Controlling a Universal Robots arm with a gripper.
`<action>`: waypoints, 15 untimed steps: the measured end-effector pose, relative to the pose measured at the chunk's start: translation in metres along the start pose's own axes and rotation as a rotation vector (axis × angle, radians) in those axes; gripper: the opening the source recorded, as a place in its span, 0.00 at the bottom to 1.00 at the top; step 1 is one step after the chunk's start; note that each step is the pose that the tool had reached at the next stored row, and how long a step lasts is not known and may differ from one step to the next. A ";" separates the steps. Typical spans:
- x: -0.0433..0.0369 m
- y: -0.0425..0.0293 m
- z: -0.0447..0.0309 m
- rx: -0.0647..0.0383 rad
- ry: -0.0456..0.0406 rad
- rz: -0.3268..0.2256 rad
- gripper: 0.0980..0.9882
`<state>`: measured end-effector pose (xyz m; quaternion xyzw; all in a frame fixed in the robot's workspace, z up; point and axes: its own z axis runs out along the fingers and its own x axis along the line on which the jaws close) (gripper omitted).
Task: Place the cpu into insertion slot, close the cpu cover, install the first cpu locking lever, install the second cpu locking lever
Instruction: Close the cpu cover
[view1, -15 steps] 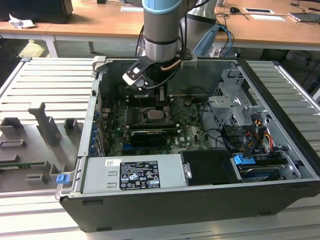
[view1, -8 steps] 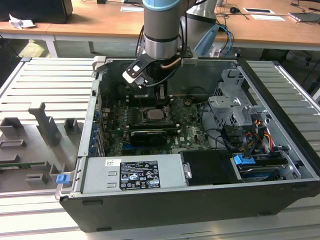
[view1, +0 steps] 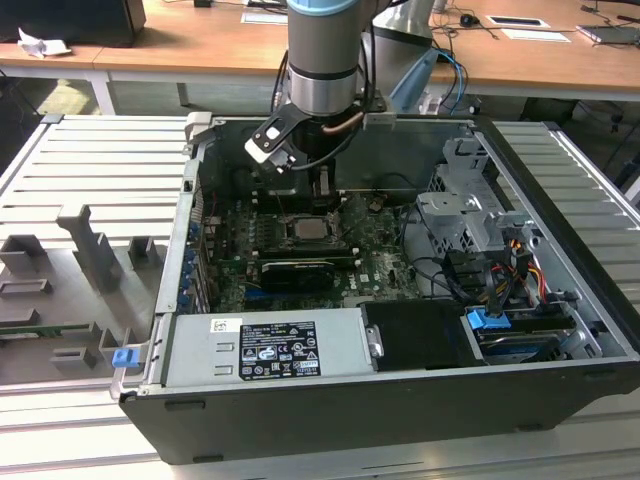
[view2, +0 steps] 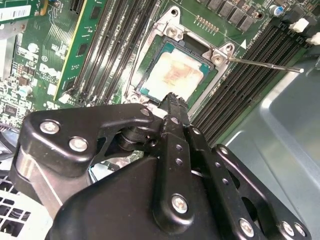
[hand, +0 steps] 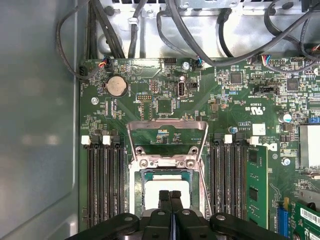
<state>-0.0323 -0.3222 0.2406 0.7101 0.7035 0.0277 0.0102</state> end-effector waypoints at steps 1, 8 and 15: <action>0.0000 0.0000 -0.0005 0.000 -0.0001 0.000 0.01; 0.0001 0.0001 -0.0022 0.000 0.0002 0.000 0.01; 0.0001 0.0001 -0.0025 0.000 0.0001 0.000 0.01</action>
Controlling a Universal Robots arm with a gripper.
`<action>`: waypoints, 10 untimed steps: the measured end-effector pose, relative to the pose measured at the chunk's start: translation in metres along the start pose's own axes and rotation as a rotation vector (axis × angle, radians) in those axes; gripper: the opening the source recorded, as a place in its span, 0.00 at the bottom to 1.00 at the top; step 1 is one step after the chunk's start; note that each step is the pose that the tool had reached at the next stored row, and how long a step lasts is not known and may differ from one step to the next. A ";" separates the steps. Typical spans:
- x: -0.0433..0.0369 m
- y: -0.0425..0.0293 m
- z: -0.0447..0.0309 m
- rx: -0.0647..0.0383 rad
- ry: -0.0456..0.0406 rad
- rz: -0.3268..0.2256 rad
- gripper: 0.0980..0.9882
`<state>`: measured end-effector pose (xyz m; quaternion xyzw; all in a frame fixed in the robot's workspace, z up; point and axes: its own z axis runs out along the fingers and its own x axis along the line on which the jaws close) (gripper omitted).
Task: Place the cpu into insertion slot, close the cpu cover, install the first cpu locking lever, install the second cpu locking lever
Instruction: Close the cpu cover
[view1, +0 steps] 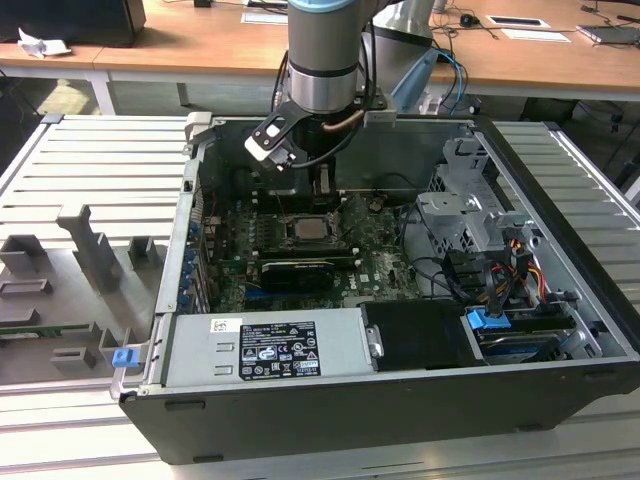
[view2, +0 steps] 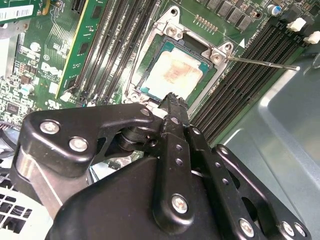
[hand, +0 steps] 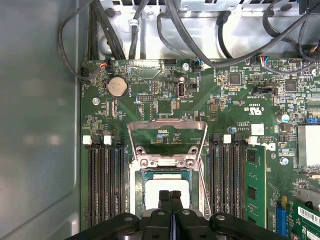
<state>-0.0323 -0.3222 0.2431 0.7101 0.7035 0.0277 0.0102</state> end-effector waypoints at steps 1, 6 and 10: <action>0.0000 0.0000 -0.0001 0.000 -0.0001 0.000 0.01; 0.0001 0.0002 -0.0038 0.000 -0.0001 0.000 0.01; 0.0003 0.0004 -0.0070 0.000 -0.0001 0.000 0.01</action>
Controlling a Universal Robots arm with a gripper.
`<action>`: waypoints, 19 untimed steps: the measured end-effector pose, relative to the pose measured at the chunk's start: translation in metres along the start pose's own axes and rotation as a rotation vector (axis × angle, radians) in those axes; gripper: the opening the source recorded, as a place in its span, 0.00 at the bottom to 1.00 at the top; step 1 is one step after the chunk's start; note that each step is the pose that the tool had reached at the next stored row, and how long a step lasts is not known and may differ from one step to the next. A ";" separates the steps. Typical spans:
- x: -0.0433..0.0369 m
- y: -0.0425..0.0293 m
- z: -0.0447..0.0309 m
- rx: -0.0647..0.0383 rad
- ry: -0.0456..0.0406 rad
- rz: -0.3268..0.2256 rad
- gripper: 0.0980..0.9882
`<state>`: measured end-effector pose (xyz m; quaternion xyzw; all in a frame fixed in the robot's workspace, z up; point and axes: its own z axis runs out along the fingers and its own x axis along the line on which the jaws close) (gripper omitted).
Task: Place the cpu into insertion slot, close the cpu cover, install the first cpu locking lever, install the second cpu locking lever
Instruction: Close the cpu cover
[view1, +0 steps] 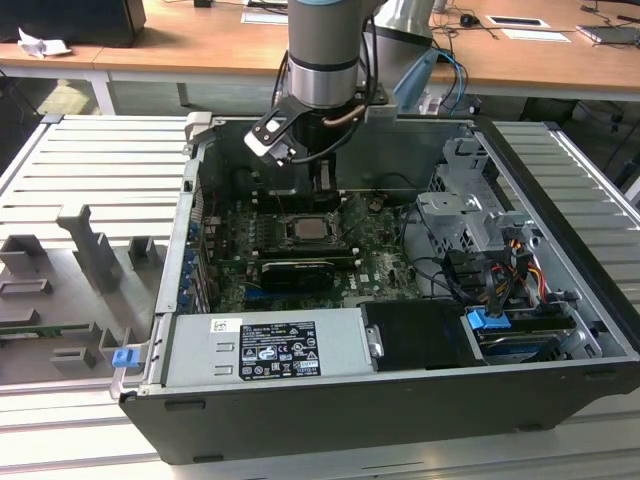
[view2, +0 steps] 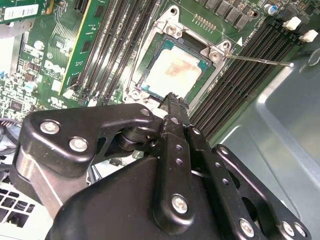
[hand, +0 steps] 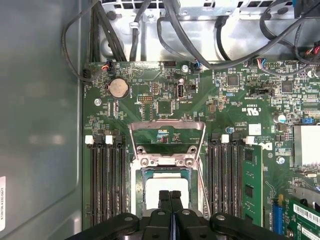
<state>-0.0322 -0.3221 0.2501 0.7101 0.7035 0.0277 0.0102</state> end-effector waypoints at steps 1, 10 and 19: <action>0.0000 0.0000 -0.0005 0.000 0.0000 0.000 0.01; 0.0006 0.0002 -0.0035 0.000 0.0000 0.000 0.01; 0.0012 0.0004 -0.0077 0.000 0.0000 0.000 0.01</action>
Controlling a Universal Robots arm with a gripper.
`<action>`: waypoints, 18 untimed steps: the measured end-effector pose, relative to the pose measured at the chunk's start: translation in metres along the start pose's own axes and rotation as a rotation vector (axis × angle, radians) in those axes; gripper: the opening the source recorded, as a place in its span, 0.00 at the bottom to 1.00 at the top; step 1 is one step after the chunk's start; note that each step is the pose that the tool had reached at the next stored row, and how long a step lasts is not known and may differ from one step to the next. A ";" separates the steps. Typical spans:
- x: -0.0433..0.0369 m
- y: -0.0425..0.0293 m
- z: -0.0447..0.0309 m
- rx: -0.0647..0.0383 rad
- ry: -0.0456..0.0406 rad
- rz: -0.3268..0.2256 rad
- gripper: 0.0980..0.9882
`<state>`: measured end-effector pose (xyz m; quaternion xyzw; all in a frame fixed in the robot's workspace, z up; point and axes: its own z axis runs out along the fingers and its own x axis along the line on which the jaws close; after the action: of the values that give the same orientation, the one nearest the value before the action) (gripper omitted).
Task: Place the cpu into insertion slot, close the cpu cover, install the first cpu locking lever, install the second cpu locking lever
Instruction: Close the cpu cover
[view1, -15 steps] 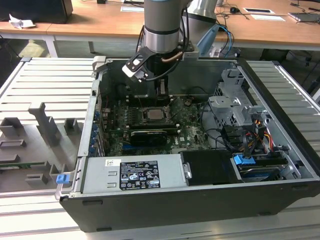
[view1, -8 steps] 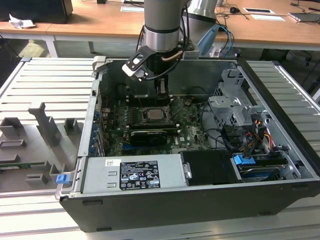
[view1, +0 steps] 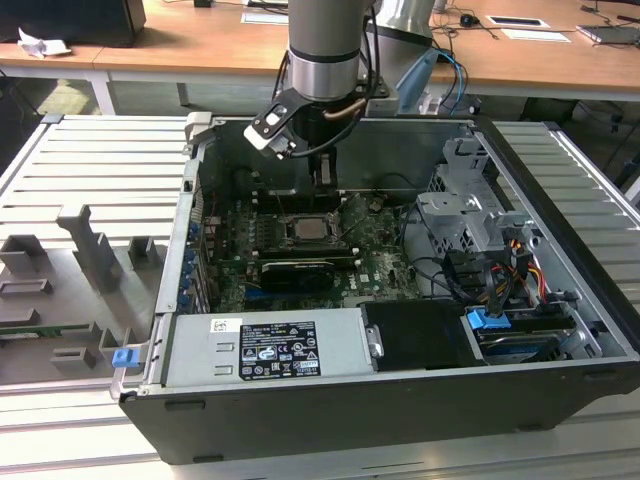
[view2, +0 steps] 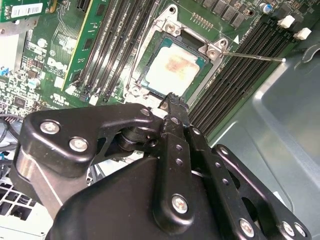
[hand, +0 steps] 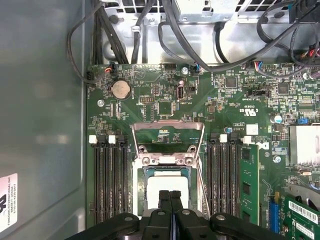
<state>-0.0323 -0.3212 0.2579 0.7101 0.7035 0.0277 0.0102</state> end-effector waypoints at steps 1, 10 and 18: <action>0.0001 0.0000 -0.0003 0.000 0.0001 0.000 0.01; 0.0009 0.0004 -0.0070 0.000 0.0000 0.000 0.01; 0.0012 0.0037 -0.0099 0.000 -0.0003 0.000 0.01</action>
<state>-0.0291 -0.3202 0.2680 0.7102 0.7034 0.0275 0.0103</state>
